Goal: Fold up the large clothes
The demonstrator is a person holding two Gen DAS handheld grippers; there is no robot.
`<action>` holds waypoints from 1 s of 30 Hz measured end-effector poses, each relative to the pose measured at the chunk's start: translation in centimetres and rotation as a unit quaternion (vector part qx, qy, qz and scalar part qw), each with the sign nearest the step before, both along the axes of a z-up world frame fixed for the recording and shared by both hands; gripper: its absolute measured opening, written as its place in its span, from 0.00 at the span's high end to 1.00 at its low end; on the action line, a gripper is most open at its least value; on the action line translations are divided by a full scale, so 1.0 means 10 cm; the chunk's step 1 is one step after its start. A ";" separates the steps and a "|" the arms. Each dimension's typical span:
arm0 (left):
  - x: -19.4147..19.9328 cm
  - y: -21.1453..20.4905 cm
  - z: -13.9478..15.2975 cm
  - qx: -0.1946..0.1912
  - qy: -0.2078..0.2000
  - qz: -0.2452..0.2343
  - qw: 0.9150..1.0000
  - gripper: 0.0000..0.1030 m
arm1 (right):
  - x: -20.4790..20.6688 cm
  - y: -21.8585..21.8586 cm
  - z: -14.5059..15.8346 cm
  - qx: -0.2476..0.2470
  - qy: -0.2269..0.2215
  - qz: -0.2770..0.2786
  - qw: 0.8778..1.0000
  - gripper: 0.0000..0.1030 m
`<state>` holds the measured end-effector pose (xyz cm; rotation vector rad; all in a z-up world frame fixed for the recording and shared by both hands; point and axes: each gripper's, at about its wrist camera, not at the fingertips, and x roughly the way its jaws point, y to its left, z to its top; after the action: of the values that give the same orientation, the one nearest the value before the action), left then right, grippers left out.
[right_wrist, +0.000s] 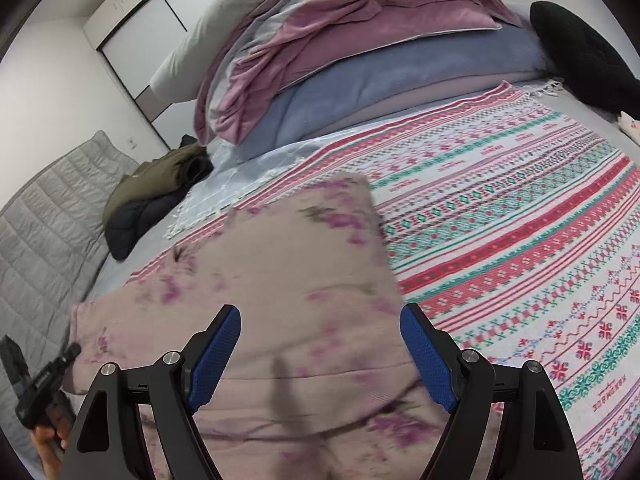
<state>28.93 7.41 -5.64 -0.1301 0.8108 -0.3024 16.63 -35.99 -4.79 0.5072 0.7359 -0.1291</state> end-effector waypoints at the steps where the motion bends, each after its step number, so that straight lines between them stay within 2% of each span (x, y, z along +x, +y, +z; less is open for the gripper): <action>1: 0.08 -0.02 -0.18 0.029 0.047 -0.001 0.998 0.76 | 0.01 0.00 -0.03 -0.007 0.005 -0.001 1.000 0.19; 3: 0.04 0.03 -0.19 0.020 0.037 0.008 0.999 0.73 | 0.02 -0.01 -0.10 -0.024 0.019 -0.003 1.000 0.19; 6: -0.13 0.04 0.09 0.017 -0.046 0.025 0.998 0.73 | 0.07 0.09 -0.10 -0.051 0.007 -0.004 0.999 0.19; 8: -0.19 -0.03 0.25 0.008 -0.087 0.001 0.996 0.65 | 0.12 0.19 -0.05 -0.072 -0.009 -0.003 0.997 0.19; 9: -0.19 -0.05 0.27 0.003 -0.093 -0.012 0.996 0.62 | 0.16 0.26 -0.01 -0.082 -0.017 0.002 0.996 0.19; 10: -0.16 -0.12 0.26 0.002 -0.092 -0.030 0.995 0.56 | 0.20 0.34 0.01 -0.094 -0.022 0.011 0.995 0.19; 12: -0.09 -0.19 0.15 0.006 -0.079 -0.047 0.996 0.56 | 0.30 0.47 -0.01 -0.114 -0.023 0.027 0.993 0.19; 16: 0.03 -0.29 -0.34 0.017 -0.012 -0.071 0.997 0.56 | 0.46 0.63 -0.28 -0.175 0.009 0.049 0.983 0.19; 17: 0.03 -0.26 -0.46 0.014 -0.013 -0.082 0.996 0.56 | 0.47 0.63 -0.35 -0.182 0.015 0.050 0.982 0.19; 20: 0.06 -0.24 -0.47 -0.009 -0.003 -0.085 0.996 0.55 | 0.55 0.47 -0.54 -0.139 0.028 0.050 0.989 0.17; 23: 0.01 -0.25 -0.39 0.002 -0.004 -0.078 0.997 0.54 | 0.57 0.50 -0.51 -0.154 0.034 0.045 0.986 0.16; 24: -0.02 -0.26 -0.36 0.007 -0.003 -0.075 0.997 0.52 | 0.55 0.53 -0.47 -0.161 0.034 0.042 0.985 0.16; 26: -0.17 -0.29 -0.20 0.009 -0.001 -0.078 0.997 0.31 | 0.44 0.54 -0.34 -0.155 0.030 0.034 0.987 0.16; 28: -0.26 -0.25 -0.09 0.008 -0.002 -0.077 0.997 0.16 | 0.28 0.54 -0.20 -0.139 0.019 0.042 0.989 0.16; 30: -0.42 -0.20 0.06 0.008 0.003 -0.072 0.997 0.16 | 0.13 0.53 -0.06 -0.120 0.011 0.058 0.991 0.15</action>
<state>24.77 5.44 -5.07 -0.0574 0.8301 -0.4322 17.88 -30.70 -5.38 0.2332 0.7581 -0.1131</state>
